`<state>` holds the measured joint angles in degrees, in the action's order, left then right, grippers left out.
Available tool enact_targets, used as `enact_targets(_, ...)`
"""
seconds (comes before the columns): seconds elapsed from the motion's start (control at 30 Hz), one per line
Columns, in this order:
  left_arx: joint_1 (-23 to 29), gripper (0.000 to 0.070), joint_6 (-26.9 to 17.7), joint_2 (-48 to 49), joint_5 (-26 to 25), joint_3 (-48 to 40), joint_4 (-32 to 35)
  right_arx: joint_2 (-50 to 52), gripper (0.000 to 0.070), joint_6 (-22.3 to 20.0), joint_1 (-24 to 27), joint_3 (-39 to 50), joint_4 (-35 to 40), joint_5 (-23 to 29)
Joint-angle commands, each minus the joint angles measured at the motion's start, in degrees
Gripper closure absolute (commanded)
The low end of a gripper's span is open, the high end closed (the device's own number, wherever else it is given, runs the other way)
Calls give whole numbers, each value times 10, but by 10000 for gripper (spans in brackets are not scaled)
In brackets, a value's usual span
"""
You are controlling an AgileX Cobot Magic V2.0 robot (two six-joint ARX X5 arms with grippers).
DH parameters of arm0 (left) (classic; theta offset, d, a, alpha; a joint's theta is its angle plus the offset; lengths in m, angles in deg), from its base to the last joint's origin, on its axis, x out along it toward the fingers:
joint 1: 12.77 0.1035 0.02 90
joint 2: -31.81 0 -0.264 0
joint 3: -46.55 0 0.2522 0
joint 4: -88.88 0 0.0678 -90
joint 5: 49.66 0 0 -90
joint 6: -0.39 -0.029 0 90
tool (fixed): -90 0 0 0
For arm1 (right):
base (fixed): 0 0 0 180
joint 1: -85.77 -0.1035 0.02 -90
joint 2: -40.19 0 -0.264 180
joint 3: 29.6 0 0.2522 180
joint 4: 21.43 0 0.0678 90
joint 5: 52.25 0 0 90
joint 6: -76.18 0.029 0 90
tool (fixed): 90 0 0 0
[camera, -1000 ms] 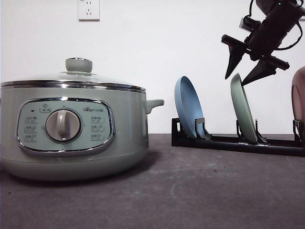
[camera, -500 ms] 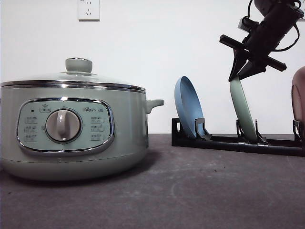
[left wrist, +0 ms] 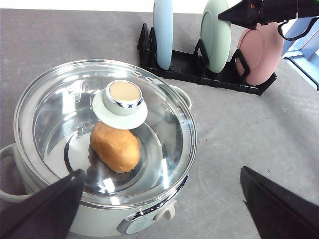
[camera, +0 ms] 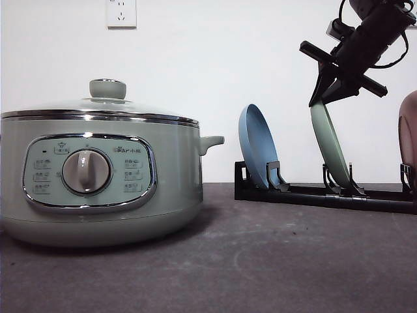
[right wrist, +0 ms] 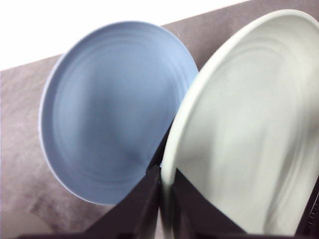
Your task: Transfer potato from steamer to green plate
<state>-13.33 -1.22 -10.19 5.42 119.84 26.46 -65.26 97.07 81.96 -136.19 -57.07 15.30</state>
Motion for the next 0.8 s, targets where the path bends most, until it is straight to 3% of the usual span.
enact_targets(0.0, -1, 63, -4, -3, -5, 12, 3, 16, 691, 1, -2, -14, 18, -6)
enact_targets(0.27, -1, 63, -4, -3, -5, 12, 5, 67, 692, 6, -2, -14, 24, -29)
enact_targets(0.5, -1, 63, -5, -3, -5, 12, 5, 131, 692, 4, -15, -14, 8, -81)
enact_targets(0.77, -1, 63, -5, -3, -5, 12, 5, 218, 693, -86, -61, -14, -102, -86)
